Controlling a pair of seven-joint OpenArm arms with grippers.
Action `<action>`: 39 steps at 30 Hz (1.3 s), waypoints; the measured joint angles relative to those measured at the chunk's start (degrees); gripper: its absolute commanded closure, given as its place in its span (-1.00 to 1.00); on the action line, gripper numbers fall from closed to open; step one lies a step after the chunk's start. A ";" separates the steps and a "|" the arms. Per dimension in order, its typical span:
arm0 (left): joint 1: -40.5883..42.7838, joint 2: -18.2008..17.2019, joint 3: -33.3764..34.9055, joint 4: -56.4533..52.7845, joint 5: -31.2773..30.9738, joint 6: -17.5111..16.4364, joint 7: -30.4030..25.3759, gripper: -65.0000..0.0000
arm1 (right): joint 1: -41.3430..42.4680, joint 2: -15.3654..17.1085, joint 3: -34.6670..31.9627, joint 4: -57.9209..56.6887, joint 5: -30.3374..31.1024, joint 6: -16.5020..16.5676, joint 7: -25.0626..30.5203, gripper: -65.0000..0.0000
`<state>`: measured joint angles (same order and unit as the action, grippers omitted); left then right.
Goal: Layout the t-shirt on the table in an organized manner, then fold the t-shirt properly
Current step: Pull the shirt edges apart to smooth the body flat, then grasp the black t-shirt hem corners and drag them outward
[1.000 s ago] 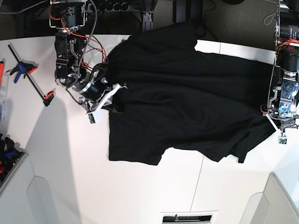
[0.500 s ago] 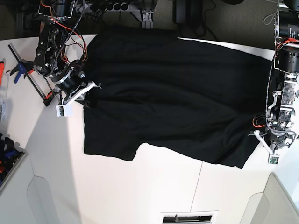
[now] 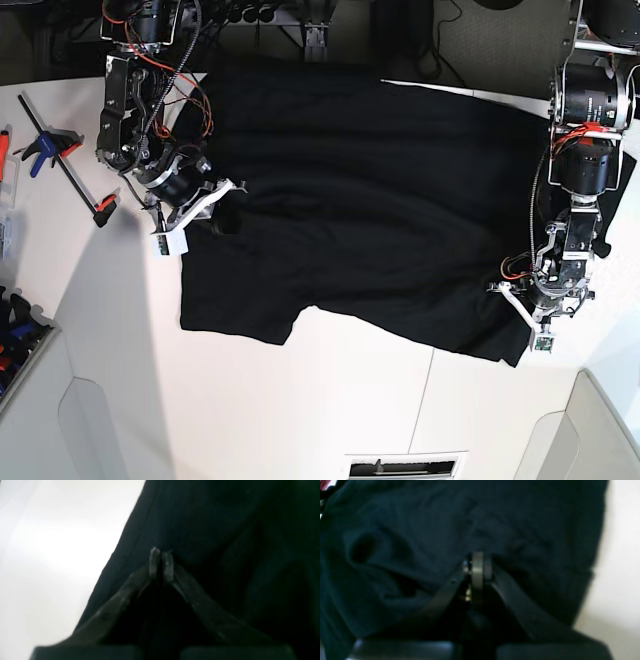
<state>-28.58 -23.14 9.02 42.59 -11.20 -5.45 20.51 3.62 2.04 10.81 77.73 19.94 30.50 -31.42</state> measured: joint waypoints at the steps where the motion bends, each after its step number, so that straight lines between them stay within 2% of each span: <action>1: 0.17 0.15 0.00 -0.26 -0.02 -0.02 -0.66 0.92 | 0.22 0.00 -0.24 -0.74 -0.46 -0.02 0.76 1.00; 6: 0.15 0.13 0.02 -0.68 -0.35 1.84 -1.95 0.92 | 0.83 0.11 0.48 -2.32 -3.96 0.39 4.52 1.00; 15: -3.21 -1.14 0.02 -3.69 0.07 2.89 1.46 0.92 | 6.64 5.79 1.25 -3.54 -7.15 -0.52 -0.26 1.00; 22: -4.55 -1.11 0.02 -5.18 0.04 2.86 1.77 0.92 | 9.11 8.57 1.22 -6.93 -2.95 -0.26 -0.33 1.00; 23: -4.28 -1.16 0.02 -4.15 0.09 2.82 2.12 0.92 | 9.07 8.63 1.25 -6.69 -1.66 -0.28 -0.33 1.00; 25: -3.15 -1.75 0.02 -0.31 0.04 0.35 3.28 0.92 | 8.70 8.59 1.29 -5.14 0.24 -0.28 -0.68 1.00; 29: 1.18 -4.15 0.09 14.14 -1.86 -2.29 7.37 0.92 | 6.05 8.59 1.86 0.92 2.75 0.07 -2.47 1.00; 32: 6.08 -7.13 0.17 24.39 -3.85 -2.38 9.44 0.92 | 2.25 8.74 1.99 5.86 2.69 0.33 -3.34 1.00; 35: 11.63 -10.21 0.28 31.26 -5.92 -5.01 11.04 0.92 | -1.25 8.70 2.03 10.40 4.28 0.48 -5.53 1.00; 39: 19.10 -11.65 0.35 37.90 -7.41 -5.35 12.31 0.92 | -5.77 8.59 1.97 13.77 6.25 0.59 -7.76 1.00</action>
<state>-9.47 -34.79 9.37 80.49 -18.61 -10.81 32.82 -2.15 10.63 12.78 91.50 26.20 31.09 -39.18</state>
